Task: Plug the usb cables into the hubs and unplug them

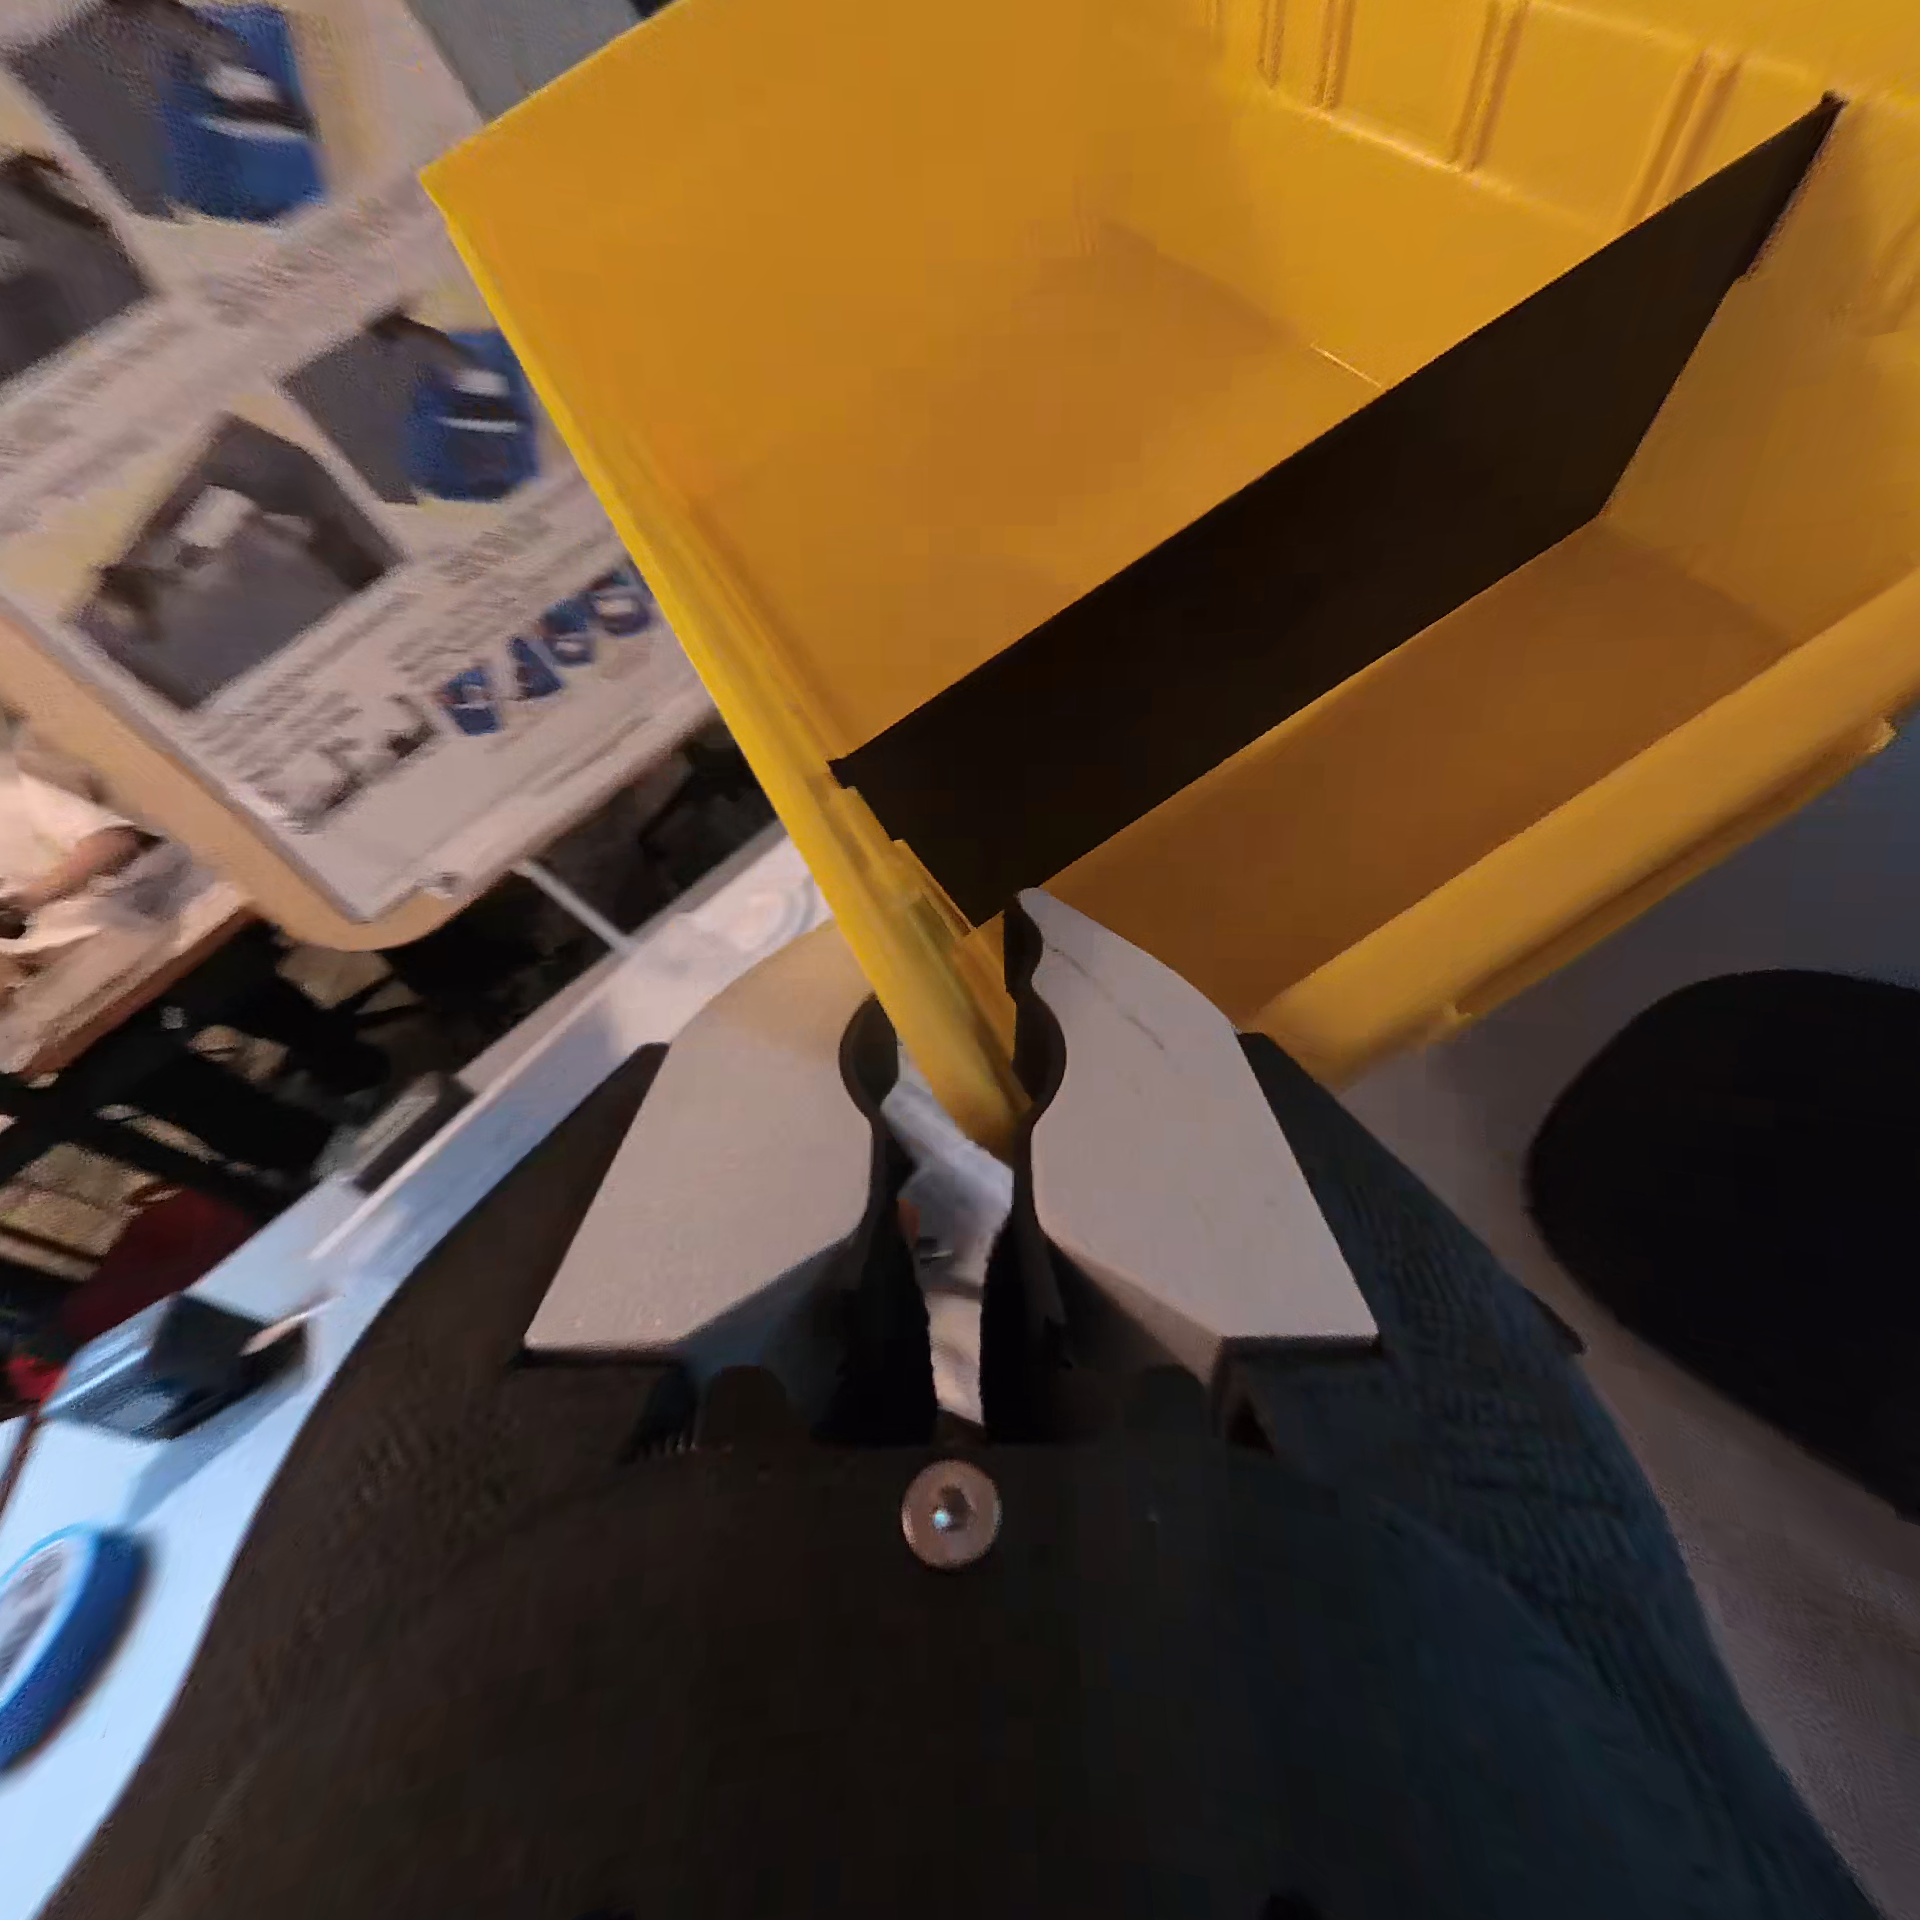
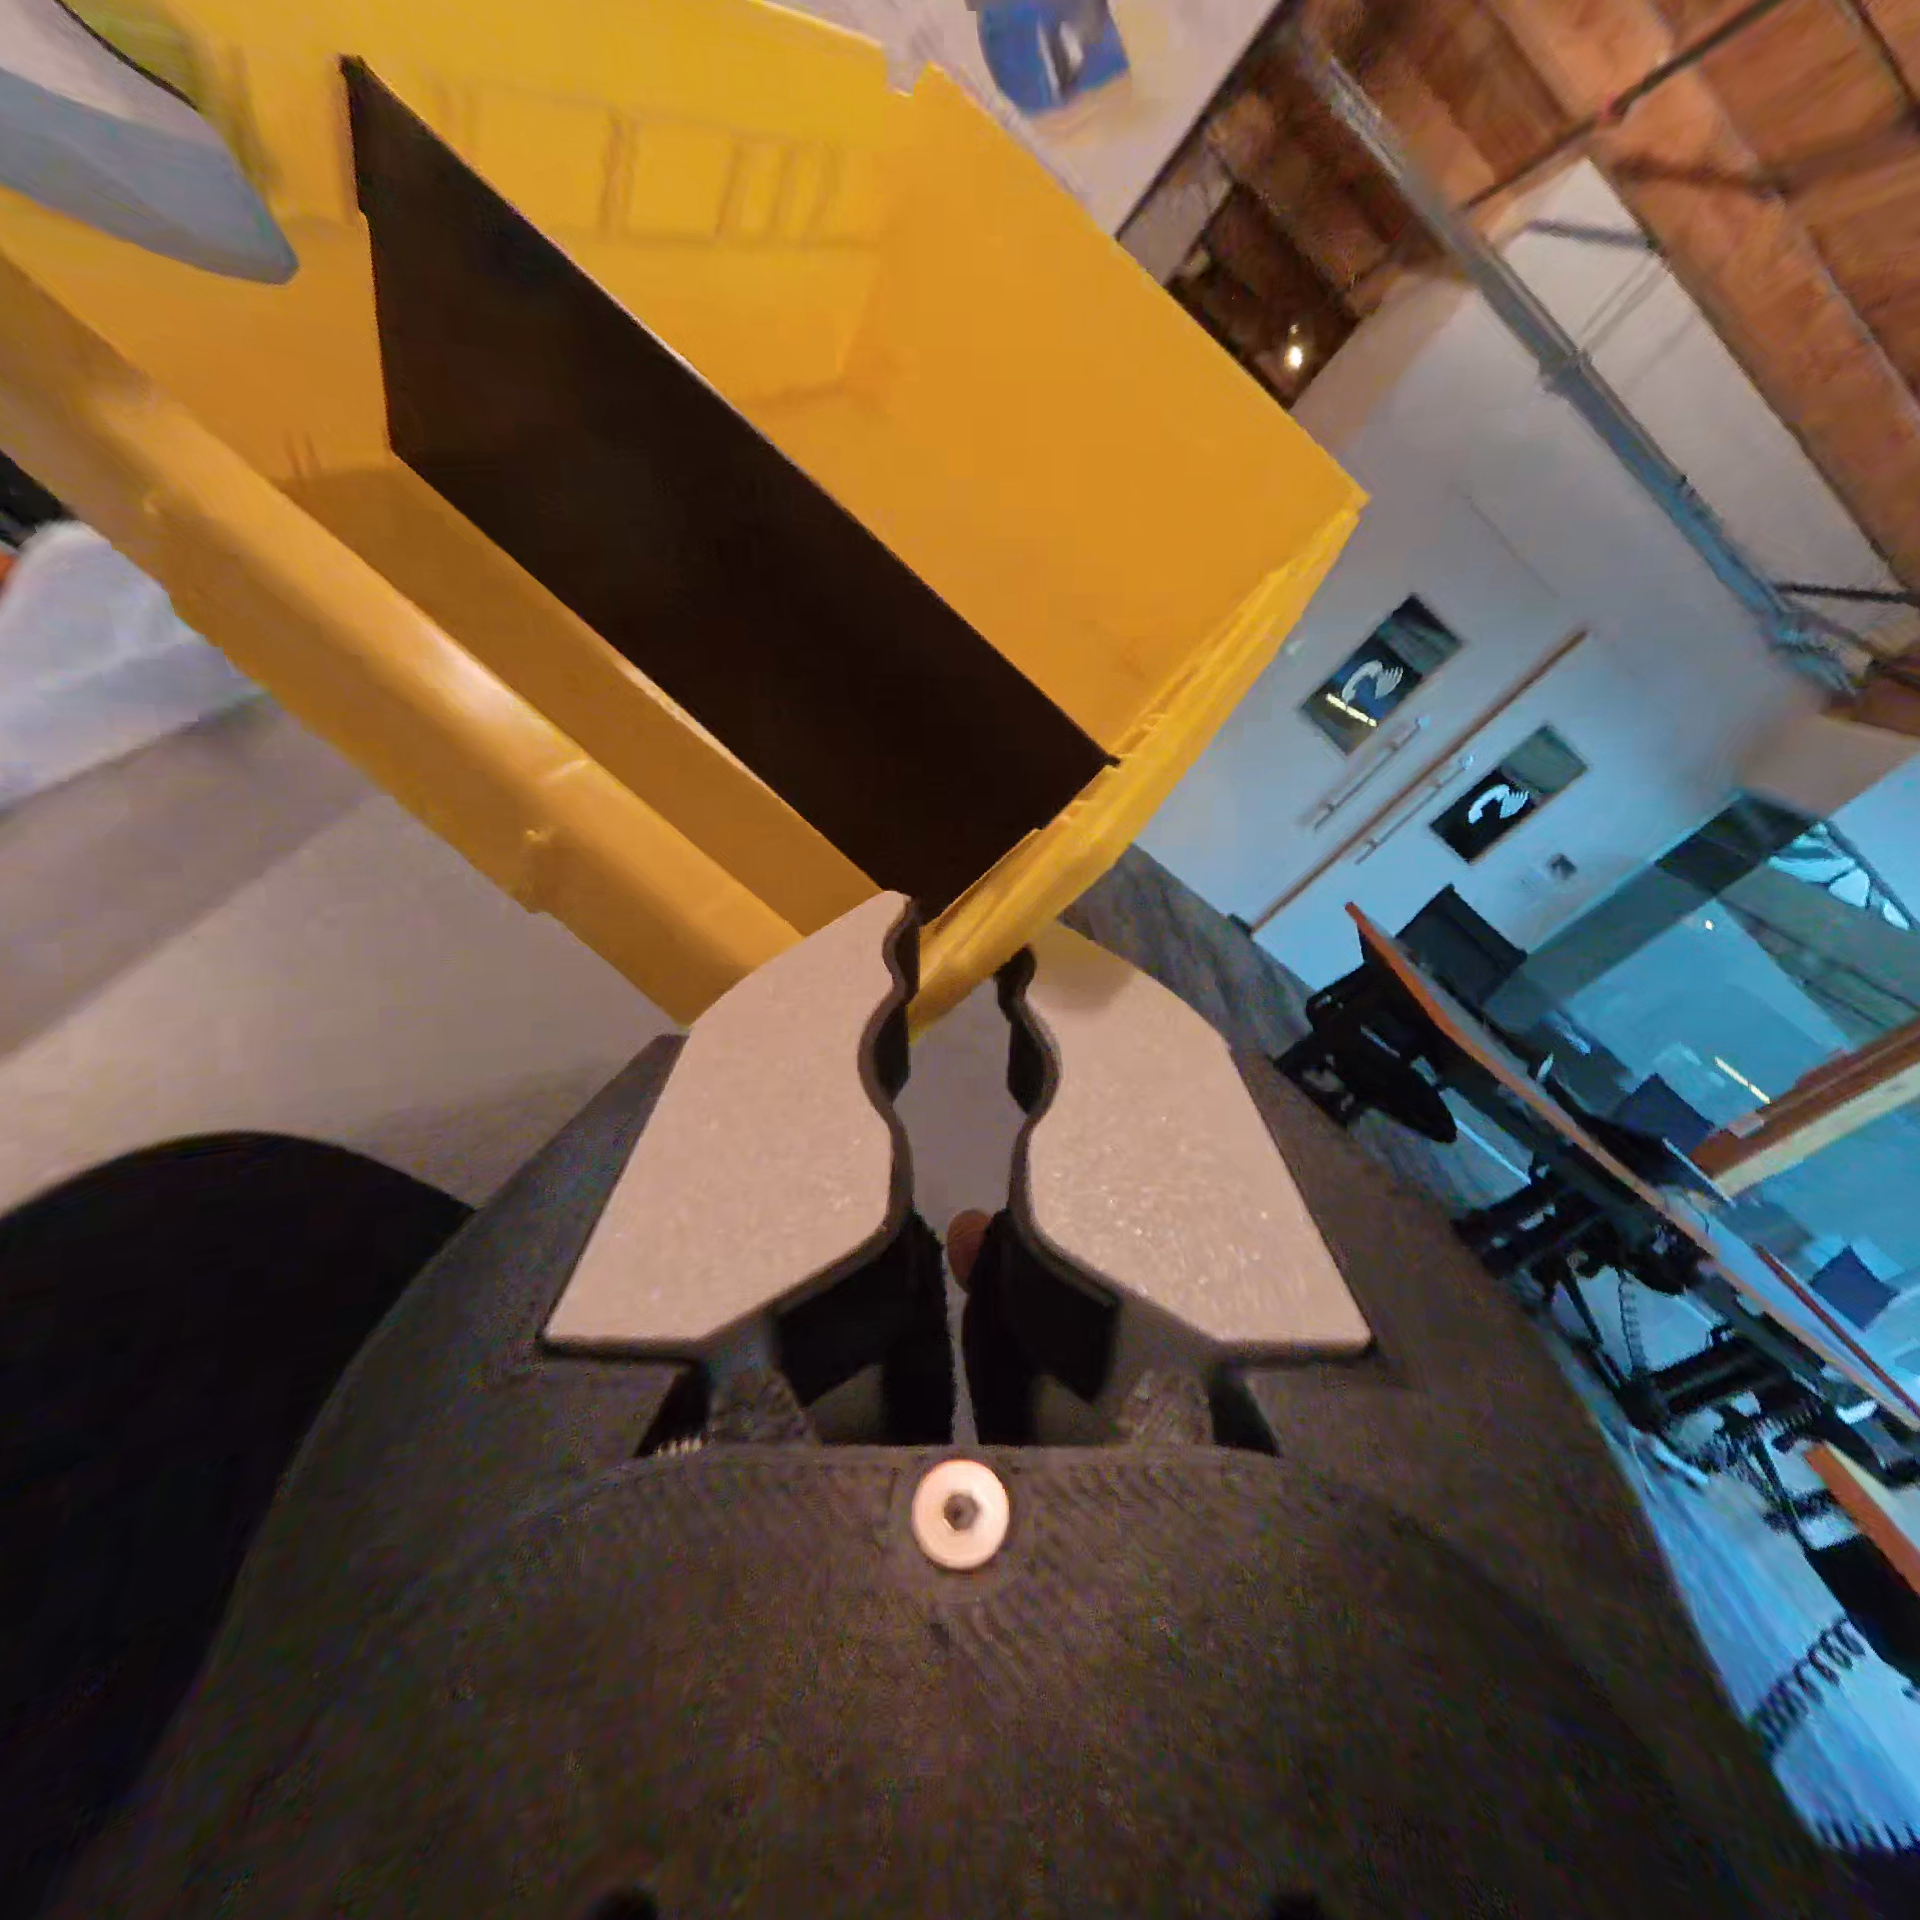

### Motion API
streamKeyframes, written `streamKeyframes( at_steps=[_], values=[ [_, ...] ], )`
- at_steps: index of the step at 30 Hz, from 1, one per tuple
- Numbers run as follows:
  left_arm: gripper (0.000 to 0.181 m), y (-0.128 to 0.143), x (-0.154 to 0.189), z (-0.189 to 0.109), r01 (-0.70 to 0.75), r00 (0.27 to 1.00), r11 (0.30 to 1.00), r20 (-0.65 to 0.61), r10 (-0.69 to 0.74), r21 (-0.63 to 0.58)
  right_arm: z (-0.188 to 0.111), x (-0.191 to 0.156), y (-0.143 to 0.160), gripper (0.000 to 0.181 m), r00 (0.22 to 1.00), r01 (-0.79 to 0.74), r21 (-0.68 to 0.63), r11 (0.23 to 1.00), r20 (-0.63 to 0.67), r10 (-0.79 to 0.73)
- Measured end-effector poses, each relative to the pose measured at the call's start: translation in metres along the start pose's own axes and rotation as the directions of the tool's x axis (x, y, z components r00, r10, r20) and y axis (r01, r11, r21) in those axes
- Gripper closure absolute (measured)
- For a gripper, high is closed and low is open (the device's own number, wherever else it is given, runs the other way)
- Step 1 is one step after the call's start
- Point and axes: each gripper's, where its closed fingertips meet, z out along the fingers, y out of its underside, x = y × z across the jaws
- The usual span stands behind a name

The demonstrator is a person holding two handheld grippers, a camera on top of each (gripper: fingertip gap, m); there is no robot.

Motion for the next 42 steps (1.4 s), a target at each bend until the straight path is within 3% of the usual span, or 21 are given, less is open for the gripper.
streamKeyframes(
  at_steps=[9,15,18,19,23,26,28,33,37,39,42],
  values=[
    [0.162,0.033,0.092,0.084,-0.045,0.982,0.988,-0.190,0.016,-0.148,0.002,0.017,0.126,0.168,0.993,-0.097,-0.247,0.964,0.036,0.109],
    [0.161,0.054,0.115,0.109,-0.030,0.964,0.979,-0.265,-0.026,-0.203,0.002,0.011,0.157,0.167,0.989,-0.110,-0.309,0.944,0.060,0.135],
    [0.150,0.071,0.130,0.113,-0.081,0.935,0.966,-0.355,-0.013,-0.247,0.002,0.010,0.167,0.167,0.983,-0.140,-0.330,0.934,0.063,0.170],
    [0.143,0.076,0.136,0.111,-0.117,0.919,0.958,-0.394,0.005,-0.261,0.001,0.010,0.170,0.166,0.983,-0.139,-0.334,0.932,0.068,0.171],
    [0.110,0.051,0.136,0.083,-0.195,0.907,0.969,-0.403,0.120,-0.152,-0.003,0.021,0.158,0.152,0.992,-0.106,-0.258,0.960,0.039,0.120],
    [0.107,0.036,0.133,0.041,-0.242,0.886,0.968,-0.422,0.194,-0.063,-0.007,0.023,0.136,0.141,0.991,-0.100,-0.169,0.981,0.073,0.113],
    [0.107,0.043,0.121,0.011,-0.294,0.876,0.954,-0.415,0.246,-0.054,-0.008,0.015,0.118,0.137,0.988,-0.045,-0.101,0.994,0.142,0.059],
    [0.117,0.109,0.051,-0.028,-0.347,0.915,0.912,-0.291,0.278,-0.221,-0.004,-0.036,0.082,0.131,0.933,0.081,-0.001,0.997,0.353,-0.075],
    [0.120,0.178,0.005,-0.035,-0.397,0.912,0.812,-0.284,0.297,-0.427,0.009,-0.076,0.107,0.125,0.861,0.280,-0.142,0.949,0.474,-0.184],
    [0.122,0.195,-0.011,-0.032,-0.411,0.907,0.798,-0.285,0.310,-0.440,0.015,-0.081,0.123,0.127,0.851,0.362,-0.218,0.906,0.473,-0.226],
    [0.137,0.216,-0.010,-0.036,-0.375,0.903,0.809,-0.374,0.210,-0.452,0.022,-0.085,0.129,0.135,0.848,0.360,-0.241,0.901,0.486,-0.209]
  ],
)
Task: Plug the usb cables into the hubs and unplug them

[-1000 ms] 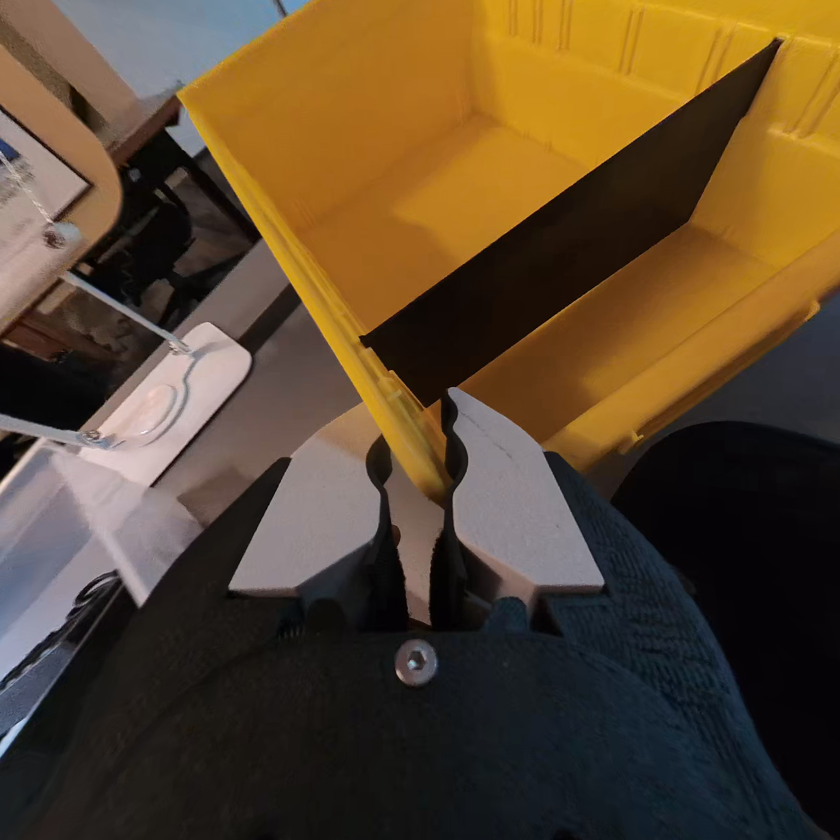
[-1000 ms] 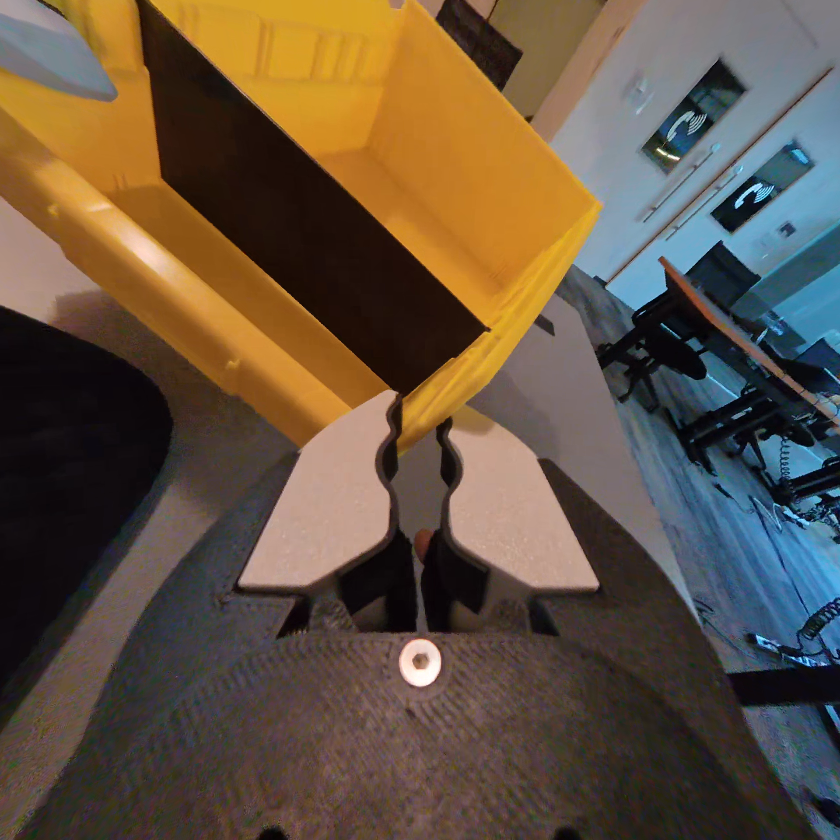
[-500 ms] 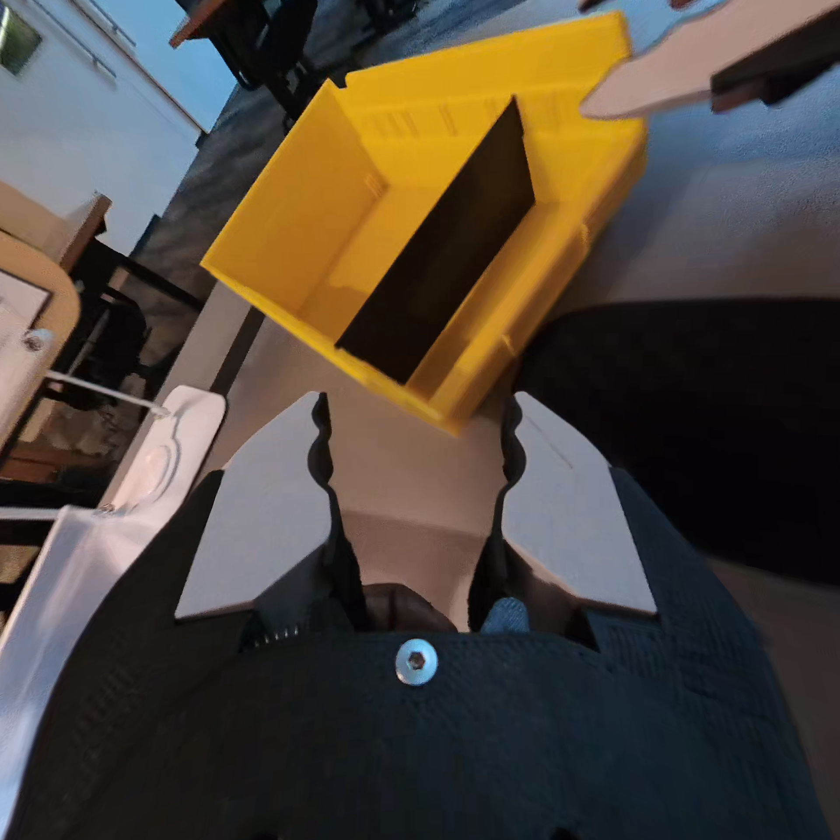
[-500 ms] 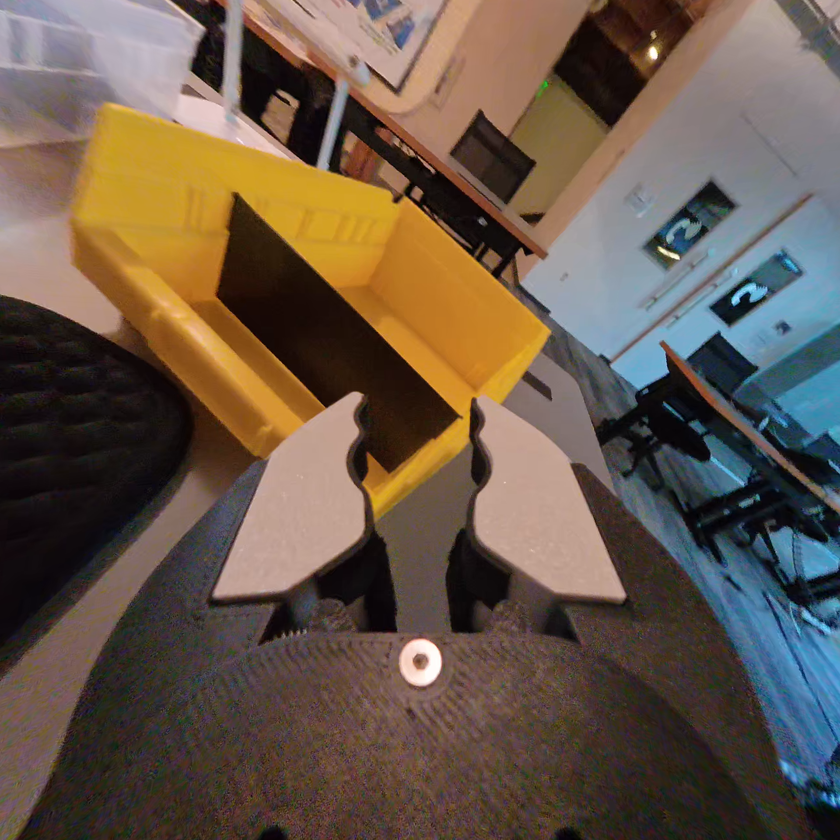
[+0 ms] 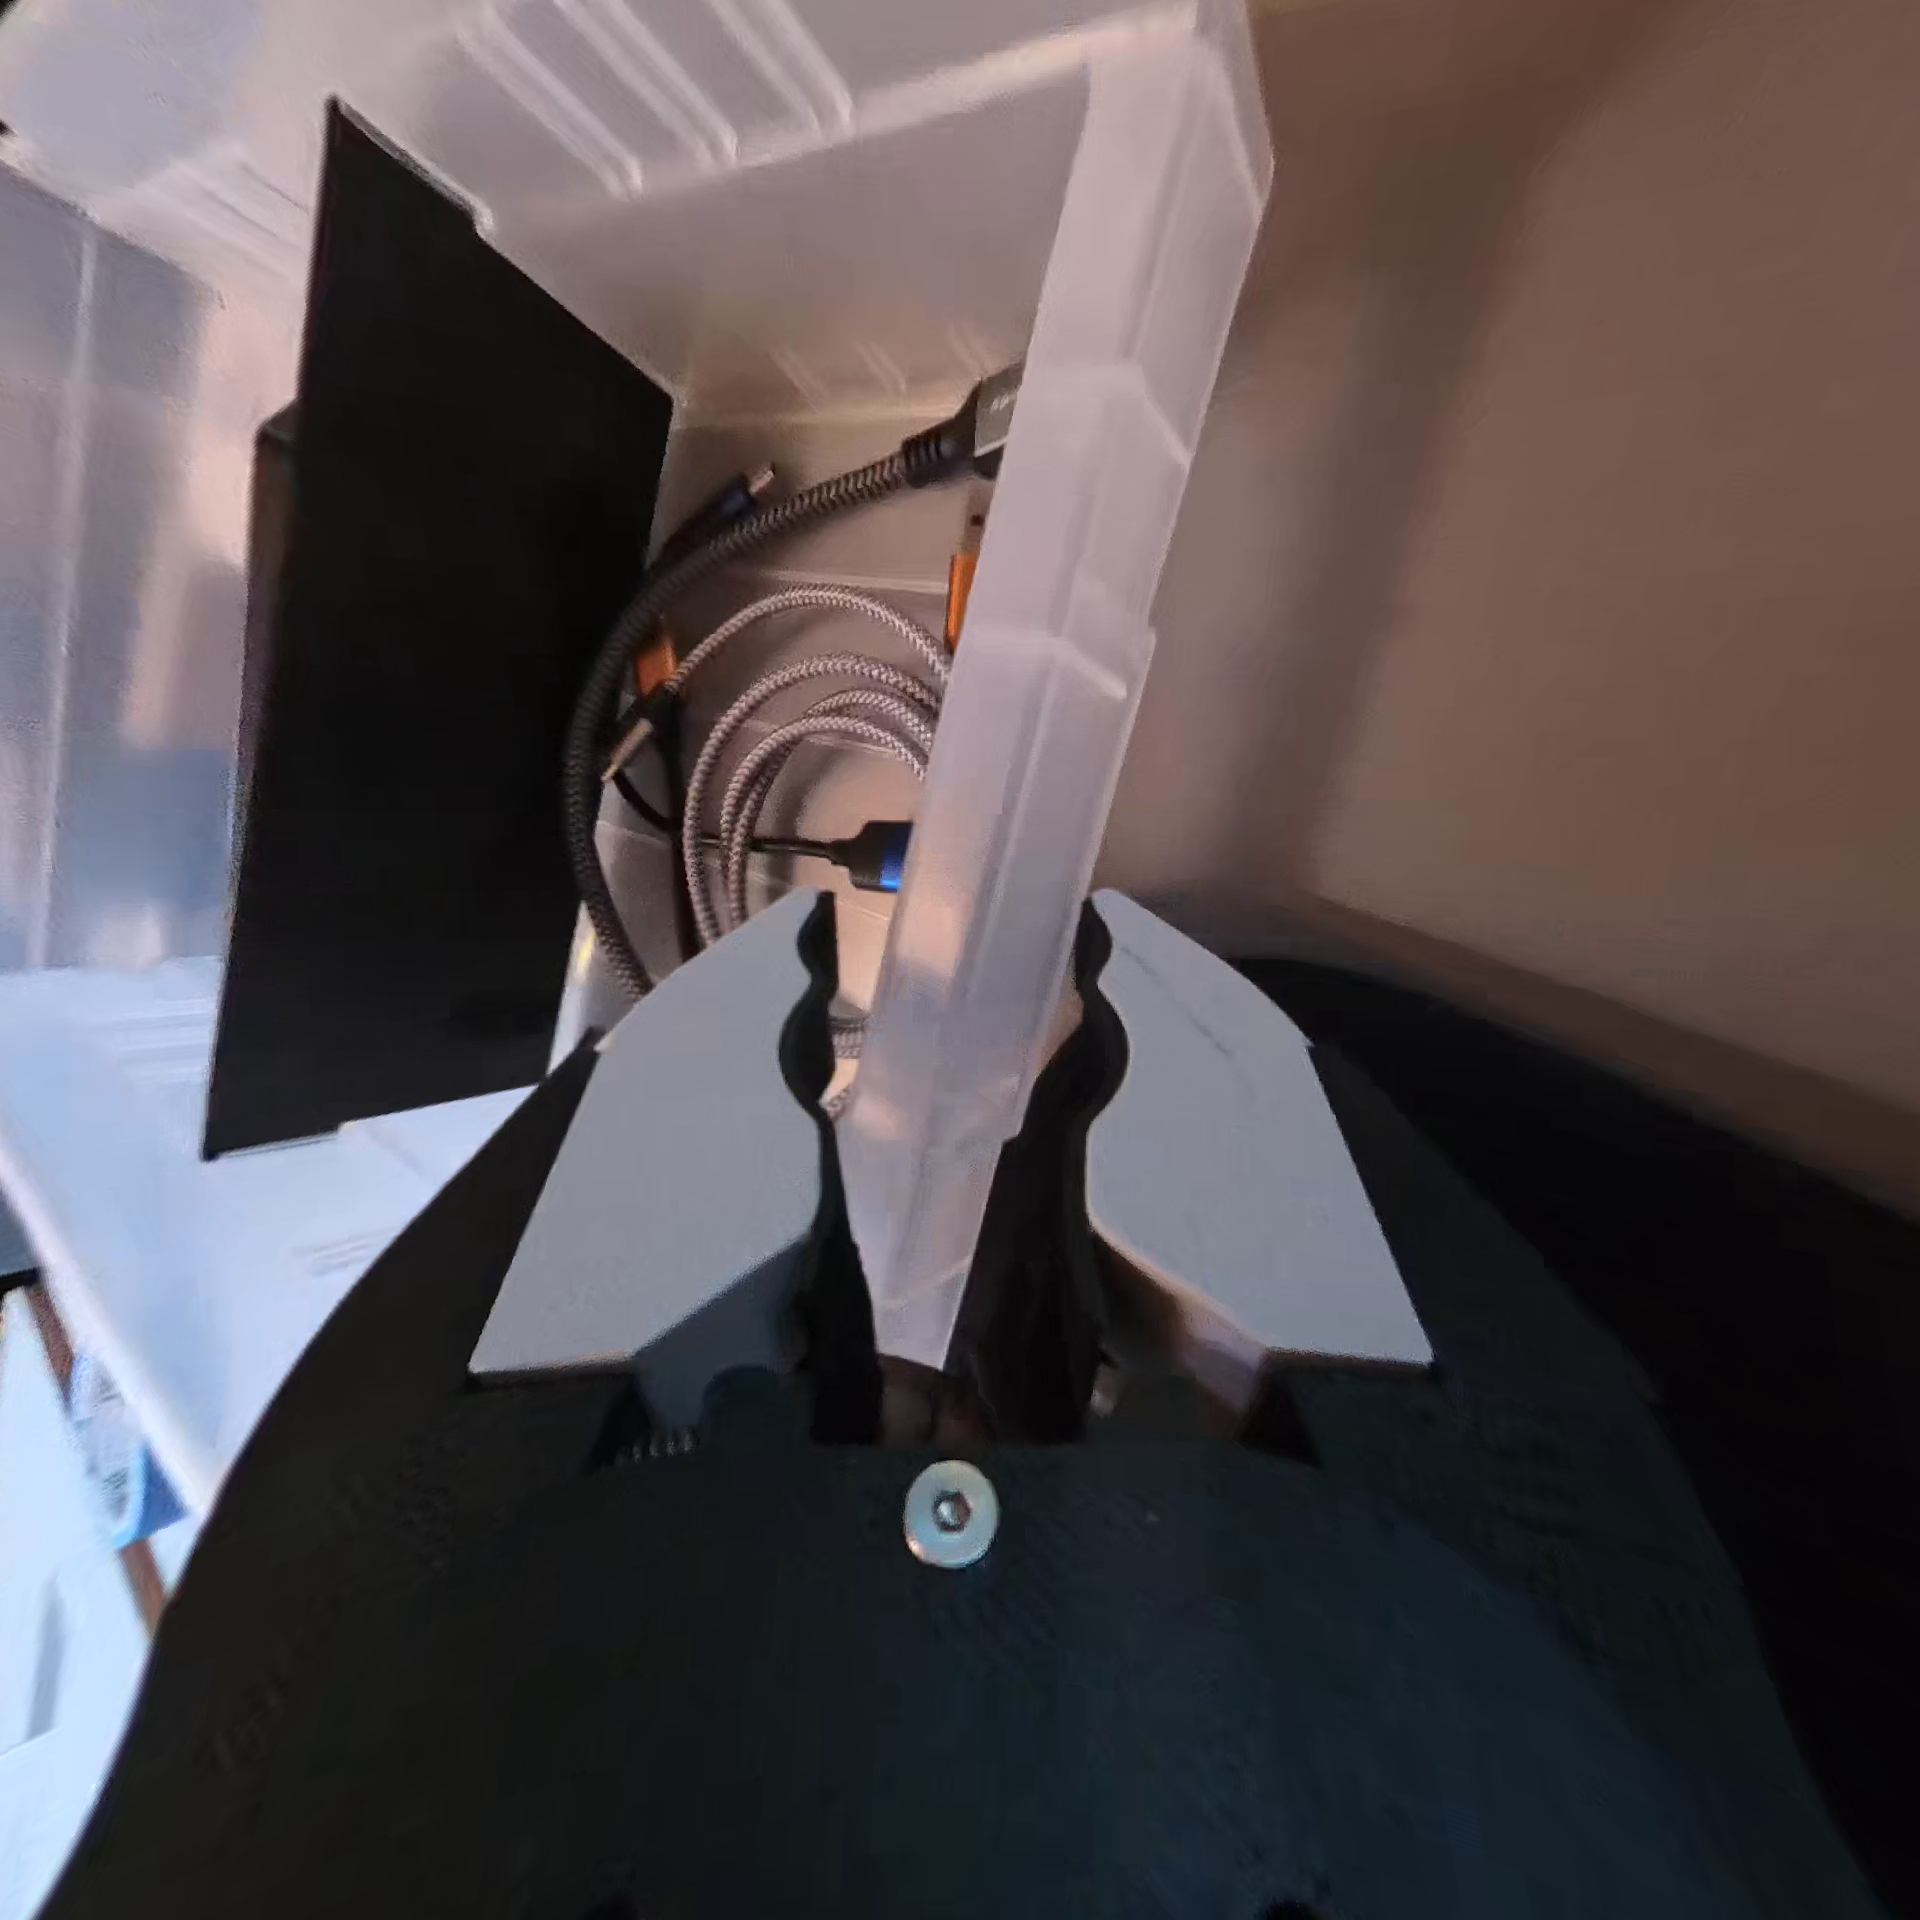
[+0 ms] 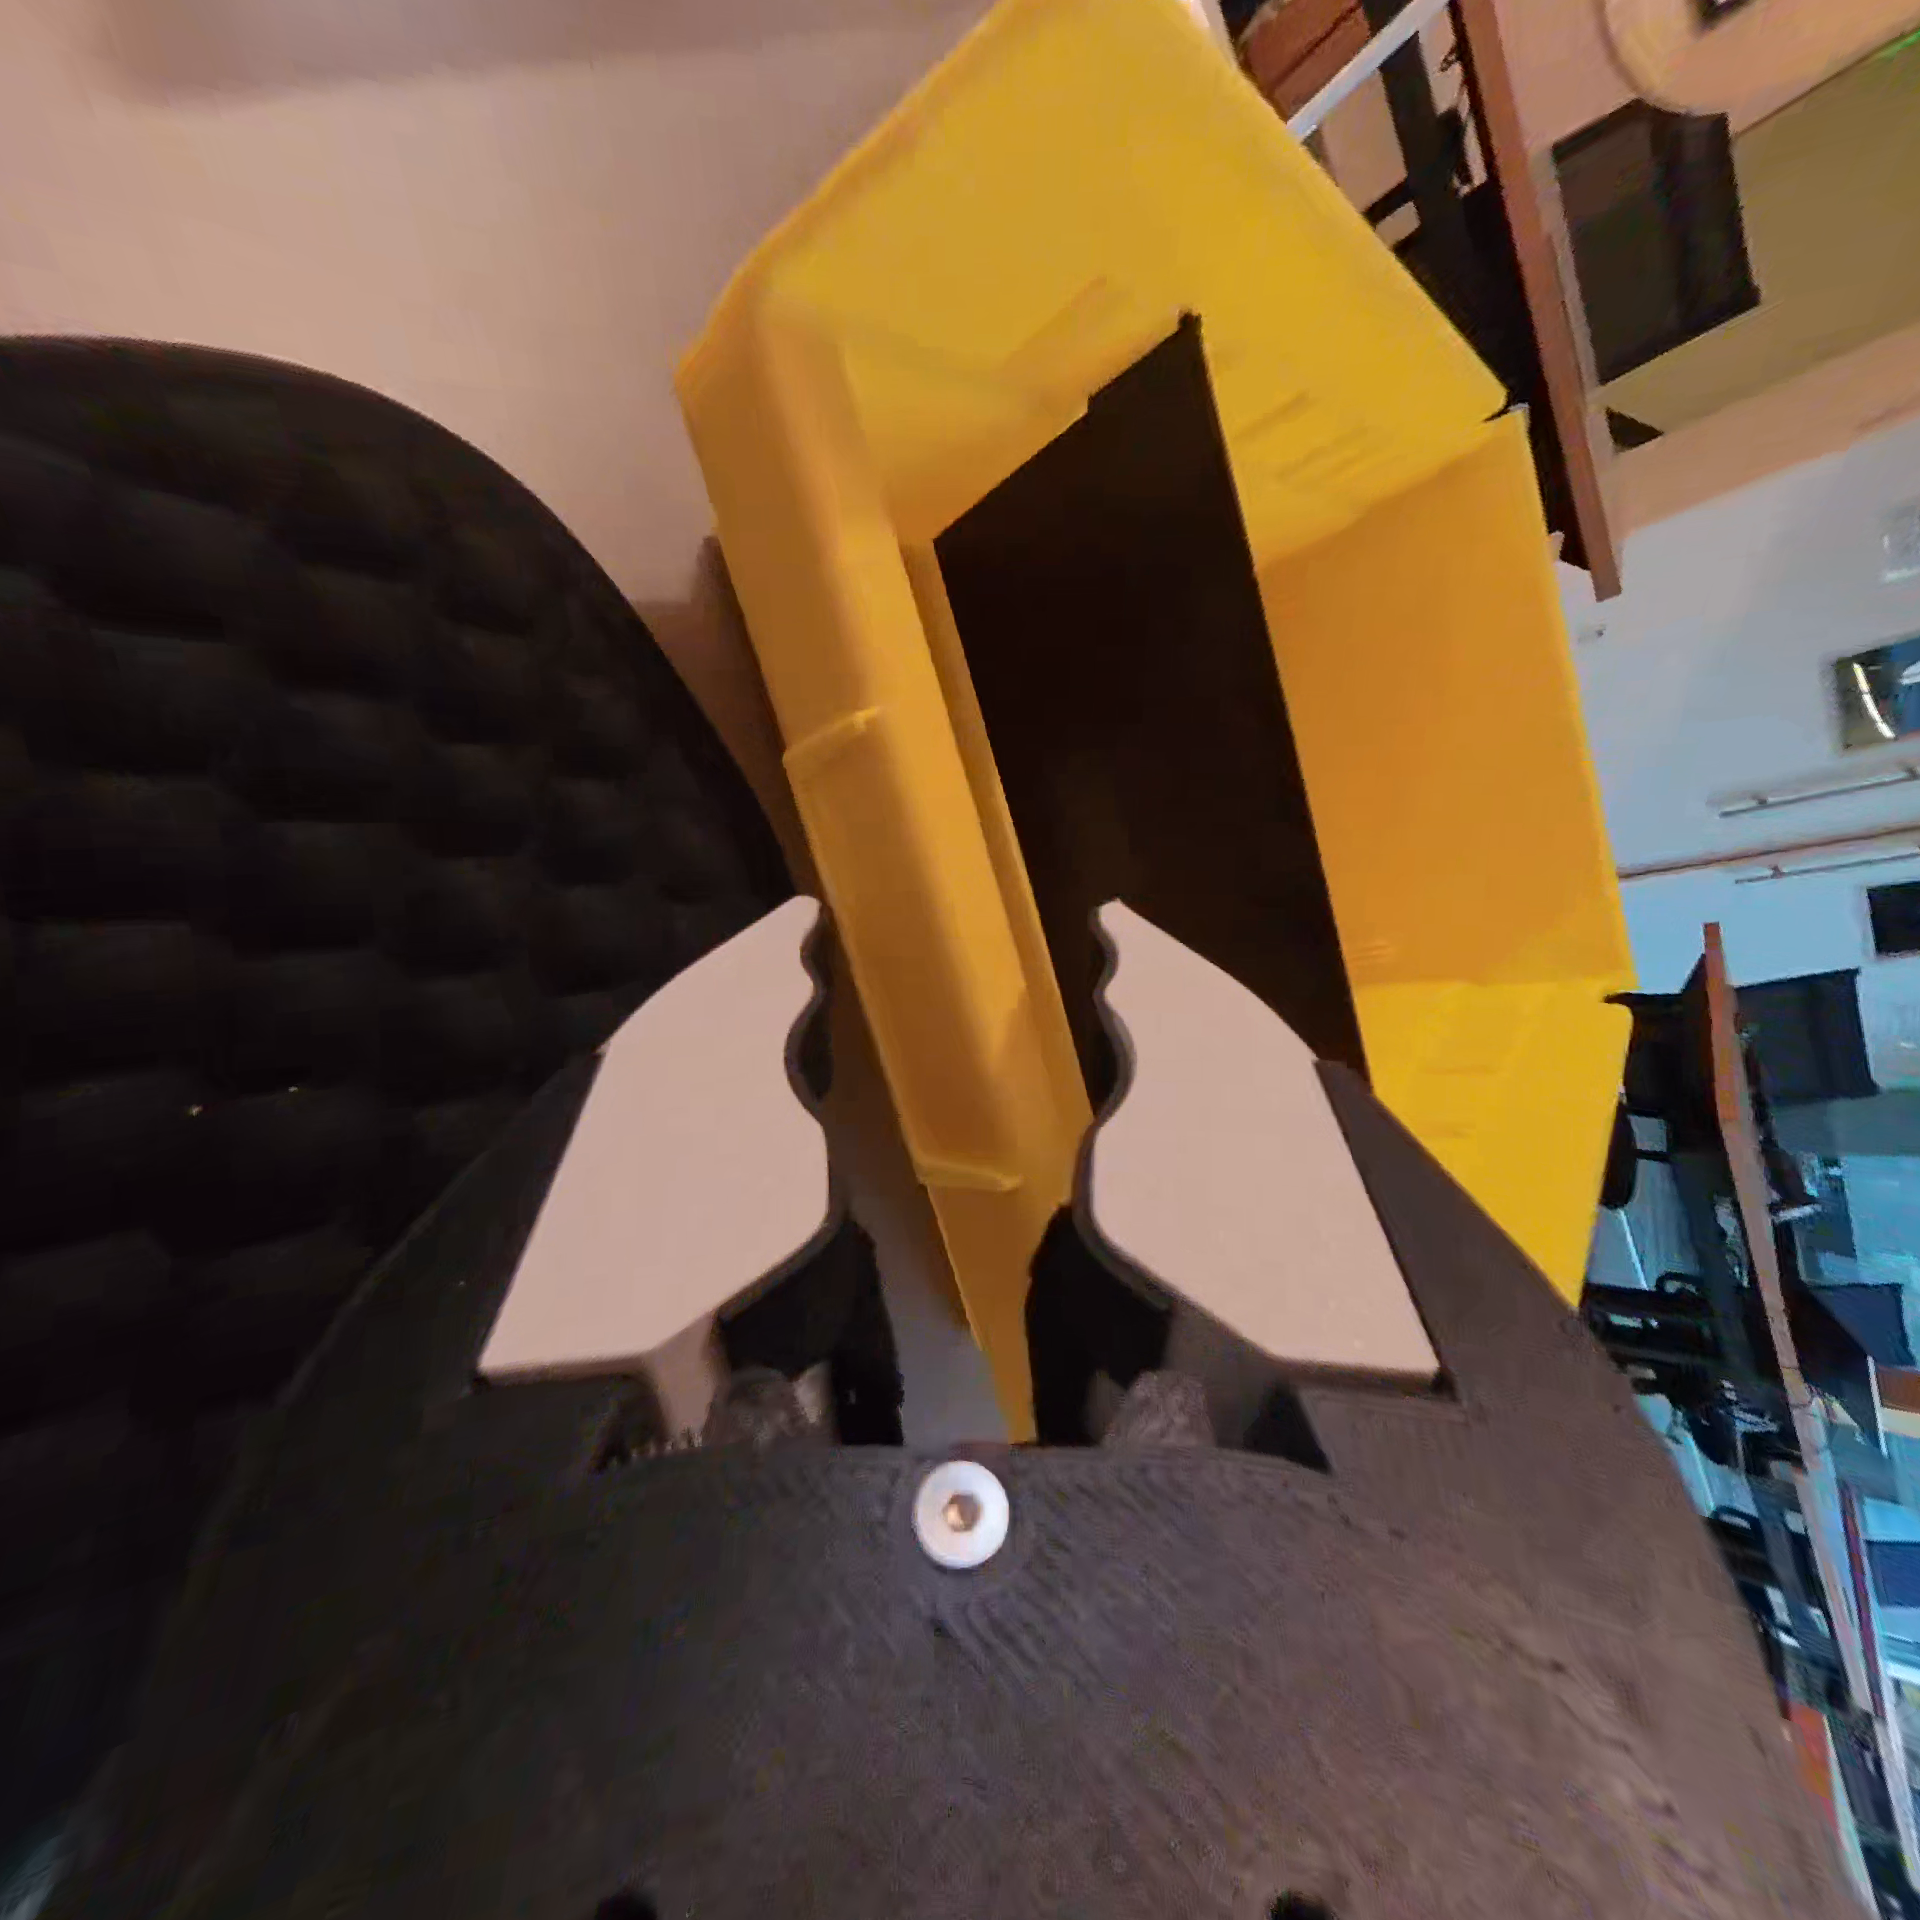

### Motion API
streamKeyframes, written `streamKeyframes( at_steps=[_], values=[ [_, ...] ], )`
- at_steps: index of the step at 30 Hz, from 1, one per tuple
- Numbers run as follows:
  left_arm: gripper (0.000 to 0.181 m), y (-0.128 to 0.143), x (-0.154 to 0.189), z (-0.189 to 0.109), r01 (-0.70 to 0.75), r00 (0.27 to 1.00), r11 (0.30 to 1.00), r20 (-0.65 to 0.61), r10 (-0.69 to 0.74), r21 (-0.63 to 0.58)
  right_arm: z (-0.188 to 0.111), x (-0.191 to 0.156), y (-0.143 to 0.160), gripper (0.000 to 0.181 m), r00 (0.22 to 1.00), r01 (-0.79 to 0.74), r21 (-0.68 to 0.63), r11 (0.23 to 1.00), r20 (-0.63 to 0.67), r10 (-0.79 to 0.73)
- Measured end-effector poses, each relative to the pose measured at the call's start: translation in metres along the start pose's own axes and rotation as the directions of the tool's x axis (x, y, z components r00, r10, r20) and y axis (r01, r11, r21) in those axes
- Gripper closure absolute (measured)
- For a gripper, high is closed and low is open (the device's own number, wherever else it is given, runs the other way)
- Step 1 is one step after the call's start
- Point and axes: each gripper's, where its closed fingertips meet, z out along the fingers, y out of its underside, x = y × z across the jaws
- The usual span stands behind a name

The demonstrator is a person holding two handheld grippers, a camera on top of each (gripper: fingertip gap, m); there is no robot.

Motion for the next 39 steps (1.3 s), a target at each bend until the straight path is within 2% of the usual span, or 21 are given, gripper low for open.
streamKeyframes(
  at_steps=[1,3,8,13,18,21,28,35,38,39],
  values=[
    [0.143,0.003,0.001,0.000,0.012,1.000,1.000,-0.024,-0.012,0.007,0.001,0.000,0.000,0.136,1.000,0.006,0.003,1.000,0.019,-0.006],
    [0.143,0.008,-0.004,-0.001,0.029,0.999,0.999,-0.028,-0.028,0.033,0.003,-0.002,0.003,0.147,0.997,0.036,0.000,0.999,0.074,-0.036],
    [0.141,0.028,-0.017,-0.008,0.078,0.997,0.996,-0.020,-0.077,0.041,0.002,0.009,0.024,0.148,0.992,0.062,-0.073,0.995,0.116,-0.053],
    [0.139,0.068,-0.038,-0.019,0.108,0.994,0.994,-0.014,-0.108,-0.025,-0.003,0.018,0.041,0.147,0.995,0.027,-0.087,0.996,0.094,-0.019],
    [0.138,0.122,-0.052,-0.040,0.090,0.995,0.987,-0.028,-0.095,-0.136,-0.011,0.022,0.055,0.145,0.998,0.004,-0.106,0.994,0.067,0.004],
    [0.139,0.149,-0.049,-0.059,0.101,0.994,0.980,-0.023,-0.107,-0.169,-0.017,0.023,0.062,0.145,0.997,0.022,-0.115,0.993,0.070,-0.014],
    [0.145,0.187,-0.036,-0.095,0.018,0.997,0.989,0.080,-0.007,-0.145,-0.035,0.022,0.080,0.145,0.995,0.045,-0.175,0.984,0.093,-0.029],
    [0.145,0.223,-0.021,-0.129,-0.009,0.997,0.993,0.071,0.018,-0.117,-0.054,0.019,0.095,0.144,0.994,0.035,-0.186,0.982,0.106,-0.015],
    [0.139,0.226,-0.013,-0.139,0.070,0.996,0.992,0.064,-0.064,-0.102,-0.065,0.013,0.097,0.133,0.987,-0.021,-0.188,0.982,0.155,0.050],
    [0.136,0.219,-0.011,-0.144,0.125,0.991,0.991,0.061,-0.122,-0.054,-0.069,0.013,0.096,0.131,0.984,-0.046,-0.175,0.984,0.164,0.075]
  ],
)
